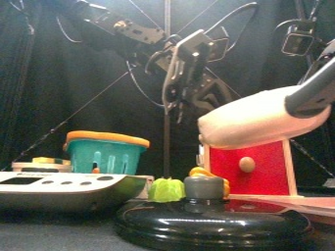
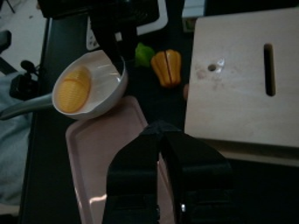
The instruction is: Place pan on plate
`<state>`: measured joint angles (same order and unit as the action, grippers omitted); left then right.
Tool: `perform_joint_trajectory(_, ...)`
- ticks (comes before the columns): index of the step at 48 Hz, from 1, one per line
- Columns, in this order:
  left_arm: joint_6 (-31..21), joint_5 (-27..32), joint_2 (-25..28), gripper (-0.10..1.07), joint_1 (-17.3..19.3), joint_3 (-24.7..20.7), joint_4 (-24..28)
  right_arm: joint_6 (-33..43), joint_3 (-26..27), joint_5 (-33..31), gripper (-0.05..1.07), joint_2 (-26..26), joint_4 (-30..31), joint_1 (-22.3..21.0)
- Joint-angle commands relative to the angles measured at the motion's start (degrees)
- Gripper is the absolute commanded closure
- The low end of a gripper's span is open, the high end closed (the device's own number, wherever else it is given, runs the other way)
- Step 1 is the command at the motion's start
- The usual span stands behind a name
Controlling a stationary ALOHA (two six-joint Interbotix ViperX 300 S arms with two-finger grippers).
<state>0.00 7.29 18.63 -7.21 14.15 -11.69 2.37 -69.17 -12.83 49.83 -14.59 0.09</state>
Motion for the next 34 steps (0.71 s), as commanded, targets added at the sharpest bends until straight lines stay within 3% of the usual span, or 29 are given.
perform_joint_trajectory(1, 0.0, -0.18, 0.53, 0.55, -0.79, -4.31, -0.09, 0.0, 0.97, -2.29, 1.02, 0.18, -0.88, -0.09)
perform_joint_trajectory(16, -0.18, -0.18, 4.92, 0.55, -1.32, -9.49, -0.09, 0.0, 0.62, -5.89, 1.02, 2.81, -2.2, -0.44)
perform_joint_trajectory(34, -0.18, 0.53, 9.49, 0.55, -0.62, -15.12, -0.09, -0.09, 0.62, -5.89, 1.02, 2.02, -2.2, -0.88)
